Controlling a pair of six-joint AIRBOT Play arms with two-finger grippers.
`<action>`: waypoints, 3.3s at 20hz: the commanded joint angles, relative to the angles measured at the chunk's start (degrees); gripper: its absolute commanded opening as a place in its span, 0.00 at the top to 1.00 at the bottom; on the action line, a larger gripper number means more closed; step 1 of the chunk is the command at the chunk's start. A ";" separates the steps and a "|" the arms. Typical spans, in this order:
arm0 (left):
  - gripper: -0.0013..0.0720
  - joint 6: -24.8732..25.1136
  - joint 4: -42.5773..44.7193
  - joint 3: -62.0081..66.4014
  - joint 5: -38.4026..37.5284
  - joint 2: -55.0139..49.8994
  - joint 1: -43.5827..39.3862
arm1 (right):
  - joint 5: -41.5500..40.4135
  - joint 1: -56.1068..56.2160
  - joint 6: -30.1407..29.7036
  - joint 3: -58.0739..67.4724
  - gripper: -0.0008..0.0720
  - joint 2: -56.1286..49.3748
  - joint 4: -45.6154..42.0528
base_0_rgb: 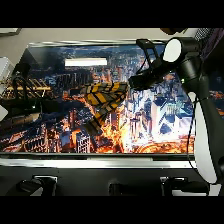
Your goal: Fold the clothes and pants, and hang the long-sleeved shirts on hangers.
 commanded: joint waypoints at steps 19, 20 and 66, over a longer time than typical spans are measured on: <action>0.09 22.21 -43.80 -19.34 23.17 -28.11 -4.22 | -0.90 0.04 5.99 -0.02 0.87 0.09 0.52; 0.41 22.12 -43.78 -18.84 22.60 -28.59 -4.17 | -1.16 0.04 6.51 -0.02 0.87 0.09 0.52; 0.95 -5.42 3.06 11.41 -7.39 -1.49 20.81 | -24.85 -0.68 6.10 -7.08 0.94 12.63 6.14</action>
